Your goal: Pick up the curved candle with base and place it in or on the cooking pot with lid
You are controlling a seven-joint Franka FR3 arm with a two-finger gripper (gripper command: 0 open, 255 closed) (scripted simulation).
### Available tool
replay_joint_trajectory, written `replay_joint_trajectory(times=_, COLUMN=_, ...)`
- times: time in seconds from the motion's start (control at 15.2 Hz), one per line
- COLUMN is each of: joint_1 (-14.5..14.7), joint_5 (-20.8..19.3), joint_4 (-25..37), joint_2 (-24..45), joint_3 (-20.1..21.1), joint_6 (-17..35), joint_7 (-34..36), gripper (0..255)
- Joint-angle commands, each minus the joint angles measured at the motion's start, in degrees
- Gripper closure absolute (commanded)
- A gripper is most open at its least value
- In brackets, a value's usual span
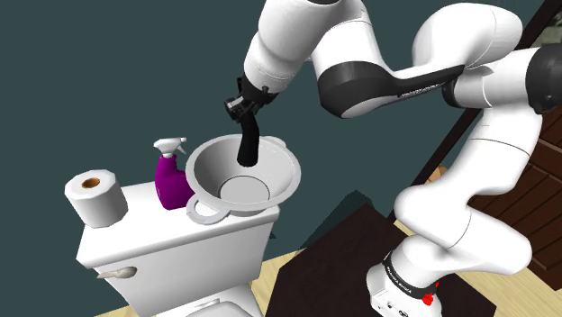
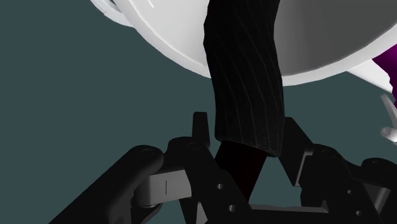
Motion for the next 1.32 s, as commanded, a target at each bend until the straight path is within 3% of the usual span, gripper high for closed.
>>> replay_joint_trajectory(times=0.0, joint_1=-0.14, joint_5=-0.58, joint_4=-1.28, joint_2=0.17, joint_3=-0.56, joint_6=0.95, joint_7=0.83, gripper=255)
replay_joint_trajectory(times=0.53, joint_1=-0.19, joint_5=-0.95, joint_4=-2.02, joint_2=0.22, joint_3=-0.97, joint_6=1.54, joint_7=1.33, gripper=255)
replay_joint_trajectory(times=0.59, joint_1=-0.19, joint_5=-0.95, joint_4=-2.02, joint_2=0.22, joint_3=-0.97, joint_6=1.54, joint_7=1.34, gripper=0)
replay_joint_trajectory(times=0.92, joint_1=-0.19, joint_5=-0.94, joint_4=-2.02, joint_2=0.22, joint_3=-0.96, joint_6=1.53, joint_7=1.33, gripper=0)
replay_joint_trajectory(times=1.12, joint_1=-0.50, joint_5=1.65, joint_4=-0.07, joint_2=0.65, joint_3=3.99, joint_6=-3.09, joint_7=0.77, gripper=0)
replay_joint_trajectory(times=1.25, joint_1=-0.49, joint_5=2.31, joint_4=0.57, joint_2=0.68, joint_3=5.19, joint_6=-4.29, joint_7=0.64, gripper=0)
